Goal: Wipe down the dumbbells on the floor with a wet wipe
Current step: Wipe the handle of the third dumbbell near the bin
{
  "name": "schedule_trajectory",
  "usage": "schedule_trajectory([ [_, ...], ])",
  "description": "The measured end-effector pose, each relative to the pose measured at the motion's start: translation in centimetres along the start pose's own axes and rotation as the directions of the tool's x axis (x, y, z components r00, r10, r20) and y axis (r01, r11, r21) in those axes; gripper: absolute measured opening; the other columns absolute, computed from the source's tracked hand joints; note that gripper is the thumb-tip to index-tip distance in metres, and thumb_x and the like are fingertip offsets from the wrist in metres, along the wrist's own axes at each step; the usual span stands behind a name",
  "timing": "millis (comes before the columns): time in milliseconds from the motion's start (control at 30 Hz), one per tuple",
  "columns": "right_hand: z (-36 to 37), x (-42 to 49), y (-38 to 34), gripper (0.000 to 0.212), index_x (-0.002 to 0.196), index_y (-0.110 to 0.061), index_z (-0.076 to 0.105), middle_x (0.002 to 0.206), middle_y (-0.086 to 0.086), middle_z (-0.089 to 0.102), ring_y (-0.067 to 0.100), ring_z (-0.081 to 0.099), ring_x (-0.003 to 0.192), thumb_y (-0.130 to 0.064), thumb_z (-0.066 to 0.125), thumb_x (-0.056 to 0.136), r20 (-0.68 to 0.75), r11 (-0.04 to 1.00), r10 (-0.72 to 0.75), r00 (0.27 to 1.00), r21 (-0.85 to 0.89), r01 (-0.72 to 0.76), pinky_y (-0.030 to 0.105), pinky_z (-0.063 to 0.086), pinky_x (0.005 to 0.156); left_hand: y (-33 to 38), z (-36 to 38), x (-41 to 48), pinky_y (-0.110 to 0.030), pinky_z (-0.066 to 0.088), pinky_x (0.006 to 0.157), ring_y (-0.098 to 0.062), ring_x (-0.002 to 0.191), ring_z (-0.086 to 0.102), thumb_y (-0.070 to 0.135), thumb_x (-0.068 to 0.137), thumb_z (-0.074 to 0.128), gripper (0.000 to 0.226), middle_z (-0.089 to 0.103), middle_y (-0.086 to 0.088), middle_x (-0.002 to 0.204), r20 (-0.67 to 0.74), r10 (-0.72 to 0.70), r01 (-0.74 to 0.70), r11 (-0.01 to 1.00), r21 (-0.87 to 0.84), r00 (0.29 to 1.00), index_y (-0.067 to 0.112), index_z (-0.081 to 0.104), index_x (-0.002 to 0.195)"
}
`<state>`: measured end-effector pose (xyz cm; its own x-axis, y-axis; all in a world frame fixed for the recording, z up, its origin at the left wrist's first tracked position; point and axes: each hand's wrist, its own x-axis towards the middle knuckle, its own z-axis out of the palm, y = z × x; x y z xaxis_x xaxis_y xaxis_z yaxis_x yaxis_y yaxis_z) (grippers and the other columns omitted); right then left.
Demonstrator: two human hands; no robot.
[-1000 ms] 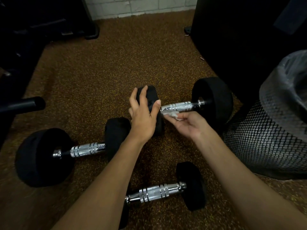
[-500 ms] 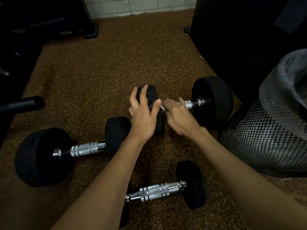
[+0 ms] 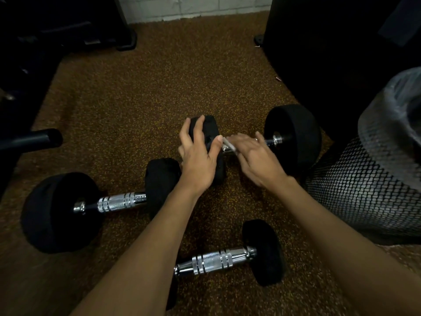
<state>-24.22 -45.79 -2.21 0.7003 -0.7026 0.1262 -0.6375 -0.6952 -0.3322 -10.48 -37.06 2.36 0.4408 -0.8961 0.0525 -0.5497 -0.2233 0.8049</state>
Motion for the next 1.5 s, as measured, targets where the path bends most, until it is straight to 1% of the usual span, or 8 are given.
schedule_trajectory([
  [167, -1.2, 4.5, -2.1, 0.038, 0.092, -0.005, 0.062, 0.098, 0.017, 0.068, 0.033, 0.061, 0.099, -0.025, 0.030, 0.099, 0.110, 0.979, 0.186, 0.976, -0.110, -0.174, 0.043, 0.019, 0.112, -0.1, 0.0, 0.2, -0.027, 0.013, 0.096, -0.030, 0.139, 0.013, 0.044, 0.097, 0.040, 0.058, -0.003, 0.002, 0.156, 0.004, -0.008, 0.008, 1.000, 0.006, 1.000, 0.031, 0.016, 0.149],
  [433, -0.1, 0.5, -0.4, 0.045, 0.137, -0.019, 0.046, 0.137, -0.001, 0.052, 0.014, 0.039, 0.133, -0.012, 0.043, 0.093, 0.033, 0.993, -0.066, 0.997, 0.103, 0.062, 0.037, 0.009, 0.115, -0.1, 0.0, 0.0, -0.026, 0.013, 0.098, -0.029, 0.140, 0.012, 0.044, 0.097, 0.041, 0.059, -0.003, 0.004, 0.156, -0.007, 0.009, -0.009, 1.000, 0.000, 1.000, 0.030, 0.017, 0.149],
  [633, -1.9, 4.8, -1.1, 0.045, 0.099, -0.018, 0.068, 0.100, 0.012, 0.069, 0.028, 0.058, 0.109, -0.041, 0.029, 0.095, 0.203, 0.971, 0.235, 0.951, -0.088, -0.221, 0.050, 0.009, 0.115, -0.1, 0.0, 0.3, -0.027, 0.013, 0.097, -0.030, 0.139, 0.013, 0.045, 0.097, 0.041, 0.059, -0.003, 0.003, 0.156, -0.002, -0.009, 0.009, 1.000, 0.000, 1.000, 0.031, 0.017, 0.149],
  [733, -1.5, 6.2, -2.2, 0.048, 0.102, -0.014, 0.066, 0.105, 0.015, 0.067, 0.031, 0.055, 0.112, -0.039, 0.026, 0.096, 0.317, 0.973, 0.232, 0.920, -0.064, -0.223, 0.049, 0.016, 0.114, -0.3, 0.0, 0.2, -0.027, 0.012, 0.098, -0.030, 0.139, 0.013, 0.045, 0.097, 0.040, 0.059, -0.003, 0.003, 0.156, -0.001, -0.016, 0.016, 1.000, 0.004, 1.000, 0.031, 0.017, 0.149],
  [933, -0.4, 0.5, -0.2, 0.041, 0.139, -0.026, 0.041, 0.142, -0.007, 0.047, 0.011, 0.035, 0.136, -0.031, 0.035, 0.099, 0.090, 1.000, -0.030, 0.995, -0.003, 0.030, 0.048, 0.002, 0.115, -0.2, 0.2, 0.1, -0.027, 0.013, 0.099, -0.030, 0.140, 0.012, 0.044, 0.096, 0.041, 0.059, -0.002, 0.002, 0.156, -0.015, 0.013, -0.012, 1.000, 0.004, 1.000, 0.031, 0.018, 0.149],
  [1133, -2.2, 5.1, -1.9, 0.040, 0.095, -0.014, 0.061, 0.102, 0.011, 0.065, 0.029, 0.057, 0.108, -0.033, 0.026, 0.099, 0.245, 0.974, 0.225, 0.943, -0.072, -0.213, 0.050, 0.015, 0.113, -0.3, 0.1, 0.3, -0.028, 0.013, 0.098, -0.031, 0.139, 0.013, 0.045, 0.096, 0.041, 0.060, -0.002, 0.002, 0.156, -0.012, -0.001, 0.002, 1.000, 0.011, 1.000, 0.030, 0.018, 0.149],
  [1267, -1.8, 5.4, -3.1, 0.037, 0.103, -0.005, 0.061, 0.110, 0.020, 0.063, 0.037, 0.054, 0.111, -0.026, 0.031, 0.100, 0.234, 0.980, 0.197, 0.952, -0.049, -0.191, 0.044, 0.027, 0.106, -0.2, 0.2, 0.2, -0.028, 0.013, 0.098, -0.030, 0.140, 0.013, 0.044, 0.096, 0.041, 0.060, -0.002, 0.001, 0.156, -0.016, -0.001, 0.002, 1.000, 0.020, 1.000, 0.030, 0.018, 0.149],
  [1500, -1.6, 1.4, -1.3, 0.031, 0.121, -0.010, 0.059, 0.121, 0.008, 0.064, 0.020, 0.059, 0.111, -0.008, 0.050, 0.092, 0.006, 0.981, -0.059, 0.998, 0.186, 0.057, 0.030, 0.041, 0.101, -0.3, 0.3, 0.0, -0.027, 0.012, 0.101, -0.029, 0.139, 0.013, 0.043, 0.096, 0.042, 0.059, -0.001, 0.002, 0.156, -0.028, 0.014, -0.014, 1.000, 0.014, 1.000, 0.029, 0.019, 0.149],
])
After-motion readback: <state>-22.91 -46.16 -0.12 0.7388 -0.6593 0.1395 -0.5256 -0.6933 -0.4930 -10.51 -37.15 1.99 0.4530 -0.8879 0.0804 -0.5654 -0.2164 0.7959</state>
